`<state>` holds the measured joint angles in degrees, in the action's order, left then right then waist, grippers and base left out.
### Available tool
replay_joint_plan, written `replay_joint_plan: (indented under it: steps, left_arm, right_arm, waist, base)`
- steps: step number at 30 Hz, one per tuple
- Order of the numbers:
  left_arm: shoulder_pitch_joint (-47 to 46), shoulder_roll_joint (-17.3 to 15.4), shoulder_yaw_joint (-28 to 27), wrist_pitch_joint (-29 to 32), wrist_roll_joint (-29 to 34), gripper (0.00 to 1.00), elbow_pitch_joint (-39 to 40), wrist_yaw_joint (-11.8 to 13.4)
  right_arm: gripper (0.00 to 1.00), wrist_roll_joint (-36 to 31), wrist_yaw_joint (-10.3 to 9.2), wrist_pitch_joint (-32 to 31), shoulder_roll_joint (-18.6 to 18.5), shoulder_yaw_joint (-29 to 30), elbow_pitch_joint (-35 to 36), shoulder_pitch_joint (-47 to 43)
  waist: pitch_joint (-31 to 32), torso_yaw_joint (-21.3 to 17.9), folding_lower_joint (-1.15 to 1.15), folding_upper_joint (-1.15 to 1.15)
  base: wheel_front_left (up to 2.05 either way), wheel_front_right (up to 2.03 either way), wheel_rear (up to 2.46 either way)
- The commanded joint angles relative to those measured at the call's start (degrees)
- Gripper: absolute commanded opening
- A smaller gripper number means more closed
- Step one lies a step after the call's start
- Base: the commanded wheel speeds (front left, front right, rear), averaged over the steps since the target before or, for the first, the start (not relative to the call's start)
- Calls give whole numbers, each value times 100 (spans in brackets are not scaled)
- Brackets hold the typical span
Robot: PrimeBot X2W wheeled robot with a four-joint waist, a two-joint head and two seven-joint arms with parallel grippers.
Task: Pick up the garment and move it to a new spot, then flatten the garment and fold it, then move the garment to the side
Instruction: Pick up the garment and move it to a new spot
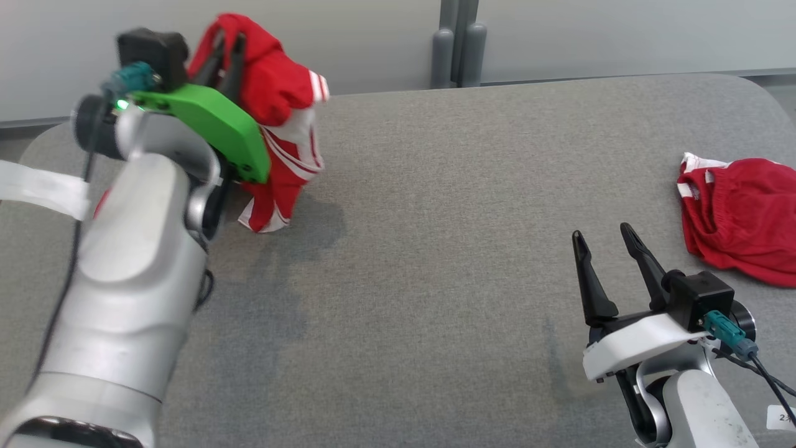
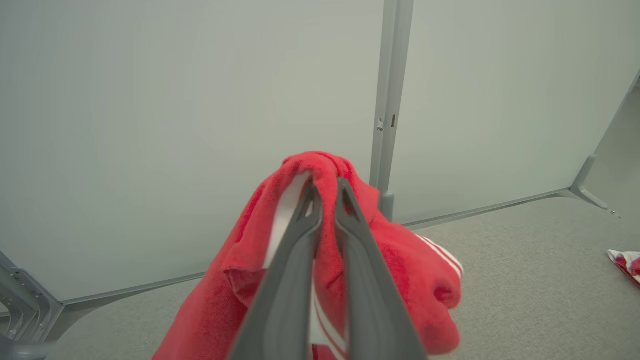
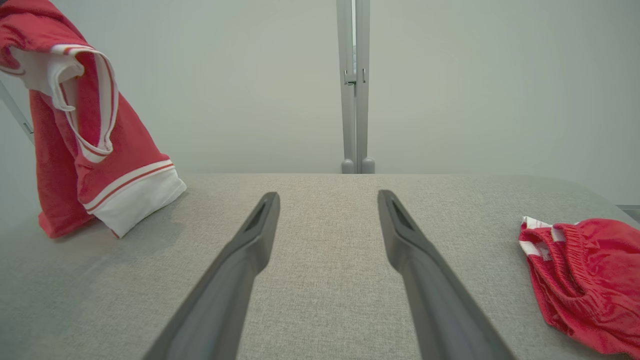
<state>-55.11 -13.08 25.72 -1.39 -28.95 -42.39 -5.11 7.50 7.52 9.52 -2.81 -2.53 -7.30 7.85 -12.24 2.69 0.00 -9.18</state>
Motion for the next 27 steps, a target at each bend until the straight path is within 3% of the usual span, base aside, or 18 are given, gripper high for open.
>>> replay_joint_plan:
  steps: [1,9,13,17,27]
  left_arm:
    - [227,160,34,-2,-79,0,115,70]
    - [1080,934,386,-204,-381,0,633,349]
    - [1319,1012,837,-308,-595,0,791,505]
    - [1287,1005,1736,-348,-1058,0,923,802]
    - [601,1005,2772,-645,-1964,0,504,1207]
  right_arm:
    - [100,61,-6,27,-18,3,-9,-83]
    - [100,75,-5,53,-19,-28,-23,3]
    - [100,86,-6,80,-19,-35,-41,78]
    - [100,127,-5,123,-18,-134,-96,232]
    - [100,235,-5,277,-16,-298,-287,496]
  waist:
    - [50,-164,0,1]
    - [-102,-567,0,1]
    - [-201,-804,0,1]
    - [-386,-1188,0,1]
    - [-810,-1905,0,1]
  base:
    - [0,0,0]
    - [0,0,0]
    - [0,0,0]
    - [0,0,0]
    - [0,0,0]
